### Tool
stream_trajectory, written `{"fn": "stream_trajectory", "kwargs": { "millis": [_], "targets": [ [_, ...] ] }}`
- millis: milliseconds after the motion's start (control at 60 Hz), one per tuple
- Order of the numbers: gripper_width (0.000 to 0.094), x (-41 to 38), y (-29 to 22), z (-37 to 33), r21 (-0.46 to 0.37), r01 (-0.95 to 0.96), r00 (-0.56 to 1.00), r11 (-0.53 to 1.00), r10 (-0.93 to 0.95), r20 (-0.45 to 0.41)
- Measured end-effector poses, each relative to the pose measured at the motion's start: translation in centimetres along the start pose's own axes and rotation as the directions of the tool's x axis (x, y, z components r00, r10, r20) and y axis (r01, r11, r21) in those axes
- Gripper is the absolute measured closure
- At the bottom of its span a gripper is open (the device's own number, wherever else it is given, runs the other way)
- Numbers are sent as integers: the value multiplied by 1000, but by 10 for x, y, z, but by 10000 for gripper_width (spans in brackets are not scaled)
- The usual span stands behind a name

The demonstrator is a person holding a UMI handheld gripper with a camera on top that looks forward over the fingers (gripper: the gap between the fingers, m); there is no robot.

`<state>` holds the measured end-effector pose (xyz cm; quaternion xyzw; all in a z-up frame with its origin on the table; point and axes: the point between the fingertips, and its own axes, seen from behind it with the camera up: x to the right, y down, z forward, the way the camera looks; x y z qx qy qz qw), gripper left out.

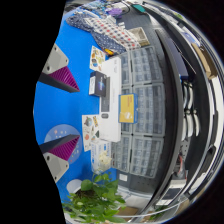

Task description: Arrange mouse

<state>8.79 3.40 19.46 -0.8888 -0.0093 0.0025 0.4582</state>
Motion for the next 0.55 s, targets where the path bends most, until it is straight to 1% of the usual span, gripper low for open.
{"fn": "stream_trajectory", "kwargs": {
  "millis": [283, 550],
  "targets": [
    [71, -56, 20, -17, -27, 22, 1000, 999, -22, -4],
    [65, -68, 35, -21, -39, 28, 999, 999, -29, -28]
  ]
}}
